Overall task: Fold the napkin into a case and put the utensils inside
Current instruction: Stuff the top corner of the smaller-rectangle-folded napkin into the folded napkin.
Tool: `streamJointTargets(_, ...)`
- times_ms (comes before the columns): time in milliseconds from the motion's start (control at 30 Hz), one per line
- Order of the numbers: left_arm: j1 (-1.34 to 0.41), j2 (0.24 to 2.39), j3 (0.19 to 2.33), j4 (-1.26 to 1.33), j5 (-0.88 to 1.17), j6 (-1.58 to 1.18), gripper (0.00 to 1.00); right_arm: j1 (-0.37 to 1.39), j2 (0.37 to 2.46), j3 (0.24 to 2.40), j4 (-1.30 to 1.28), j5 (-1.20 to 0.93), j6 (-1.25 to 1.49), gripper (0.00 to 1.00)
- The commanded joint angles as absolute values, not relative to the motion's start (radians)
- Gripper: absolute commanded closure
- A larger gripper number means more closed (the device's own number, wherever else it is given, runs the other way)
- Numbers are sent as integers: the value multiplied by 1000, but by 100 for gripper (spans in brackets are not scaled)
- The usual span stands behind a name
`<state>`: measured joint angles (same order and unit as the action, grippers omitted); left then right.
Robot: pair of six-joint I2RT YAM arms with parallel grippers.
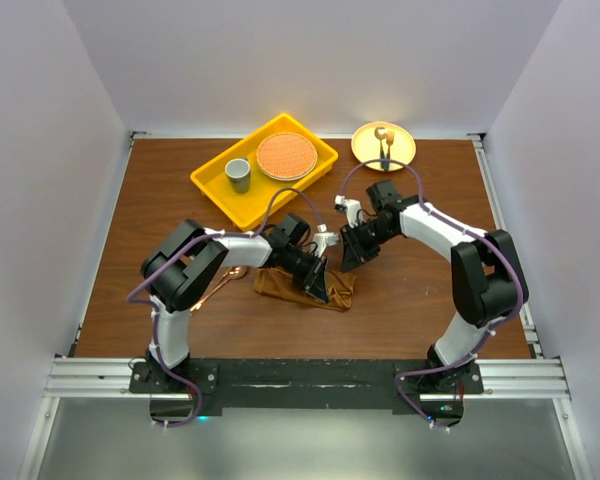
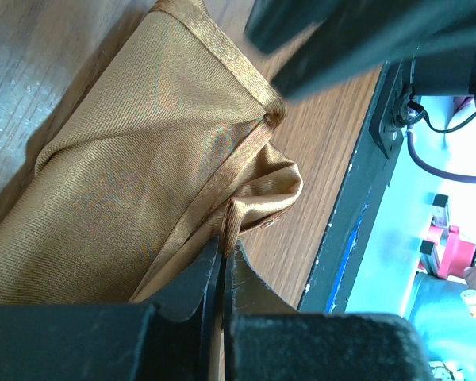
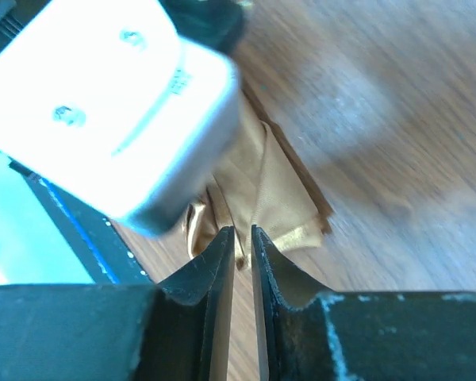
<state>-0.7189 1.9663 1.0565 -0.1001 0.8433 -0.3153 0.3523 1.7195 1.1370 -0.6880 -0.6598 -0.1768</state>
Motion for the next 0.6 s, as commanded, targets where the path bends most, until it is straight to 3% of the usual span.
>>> streamJointTargets(0, -709, 1988, 1080, -123, 842, -322, 100, 396, 1668, 1098, -611, -592, -199, 79)
streamJointTargets(567, -690, 2020, 1081, -109, 859, -354, 100, 474, 1589, 965, -434, -439, -184, 65)
